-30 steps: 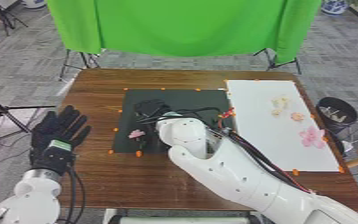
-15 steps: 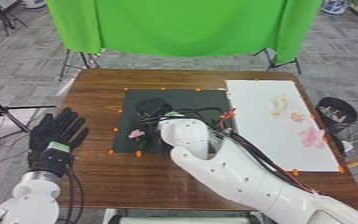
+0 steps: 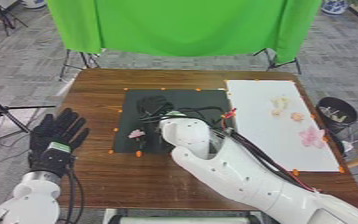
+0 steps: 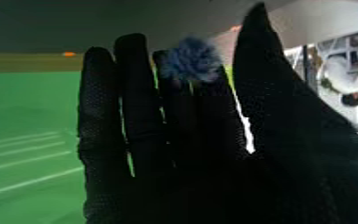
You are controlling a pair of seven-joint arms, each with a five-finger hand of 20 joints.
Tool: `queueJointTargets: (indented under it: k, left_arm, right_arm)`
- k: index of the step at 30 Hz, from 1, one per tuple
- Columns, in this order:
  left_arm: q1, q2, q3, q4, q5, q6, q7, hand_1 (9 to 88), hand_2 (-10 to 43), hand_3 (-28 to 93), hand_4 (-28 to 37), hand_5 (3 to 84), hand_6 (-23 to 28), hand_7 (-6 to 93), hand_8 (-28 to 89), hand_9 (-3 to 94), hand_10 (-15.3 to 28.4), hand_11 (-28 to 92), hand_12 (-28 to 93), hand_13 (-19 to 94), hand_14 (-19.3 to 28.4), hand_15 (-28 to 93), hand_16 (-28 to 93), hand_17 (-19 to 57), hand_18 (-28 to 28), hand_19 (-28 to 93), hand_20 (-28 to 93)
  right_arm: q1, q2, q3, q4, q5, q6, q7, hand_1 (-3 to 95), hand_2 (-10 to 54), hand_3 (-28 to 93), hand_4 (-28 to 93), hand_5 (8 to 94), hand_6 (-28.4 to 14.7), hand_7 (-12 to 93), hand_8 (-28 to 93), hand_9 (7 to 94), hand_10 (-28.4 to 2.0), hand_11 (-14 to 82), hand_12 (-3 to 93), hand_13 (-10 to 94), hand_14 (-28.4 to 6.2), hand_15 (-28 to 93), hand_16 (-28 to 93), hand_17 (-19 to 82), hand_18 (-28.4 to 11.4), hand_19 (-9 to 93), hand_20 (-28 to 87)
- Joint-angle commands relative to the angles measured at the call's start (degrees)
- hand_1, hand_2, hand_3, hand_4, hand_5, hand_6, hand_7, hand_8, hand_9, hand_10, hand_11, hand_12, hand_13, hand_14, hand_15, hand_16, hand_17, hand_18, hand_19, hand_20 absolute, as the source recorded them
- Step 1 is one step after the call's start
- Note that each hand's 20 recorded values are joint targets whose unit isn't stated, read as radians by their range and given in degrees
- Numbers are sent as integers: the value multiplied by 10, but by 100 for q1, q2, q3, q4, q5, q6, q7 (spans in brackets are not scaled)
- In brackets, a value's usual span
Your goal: Arrange flowers
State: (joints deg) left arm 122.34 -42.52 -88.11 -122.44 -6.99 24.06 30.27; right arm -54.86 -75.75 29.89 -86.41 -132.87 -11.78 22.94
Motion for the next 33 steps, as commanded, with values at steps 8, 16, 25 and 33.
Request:
queueJointTargets:
  k: [8, 16, 25, 33]
  left_arm:
    - [104, -14, -36, -61, -31, 34, 6, 314, 163, 724, -283, 457, 96, 235, -127, 395, 154, 288, 98, 286, 165, 484, -110, -67, 157, 439, 79]
    - [143, -45, -82, -69, -4, 37, 0, 314, 164, 724, -283, 457, 97, 234, -127, 395, 153, 288, 98, 286, 166, 483, -110, -67, 156, 440, 79]
    - [110, -43, -54, -55, -15, 39, -7, 314, 164, 725, -283, 457, 96, 235, -127, 395, 153, 288, 98, 287, 165, 484, -110, -66, 156, 440, 79]
    - [143, -29, -77, -64, -18, 59, 5, 314, 163, 725, -283, 457, 96, 234, -127, 395, 153, 287, 97, 286, 165, 484, -110, -67, 157, 441, 79]
  right_arm:
    - [27, 8, -65, 63, 24, 401, -17, 482, 123, 694, -280, 545, 7, 168, -143, 607, -104, 138, 109, 548, -118, 341, 158, 253, -190, 667, 220]
    - [-13, 5, -56, 70, -43, 439, -121, 592, 49, 736, -283, 424, 16, 176, -158, 643, -95, 135, 130, 587, -81, 290, 291, 261, -179, 654, 230]
    - [-33, -19, 43, 42, -14, 159, -138, 509, -71, 817, -283, 375, -5, 197, -178, 599, -112, 139, 121, 578, -103, 338, 225, 259, -193, 663, 200]
    - [-90, -25, 157, -17, 3, -80, -150, 474, -95, 832, -283, 363, -28, 182, -169, 545, -128, 131, 113, 554, -117, 359, 154, 250, -193, 654, 166]
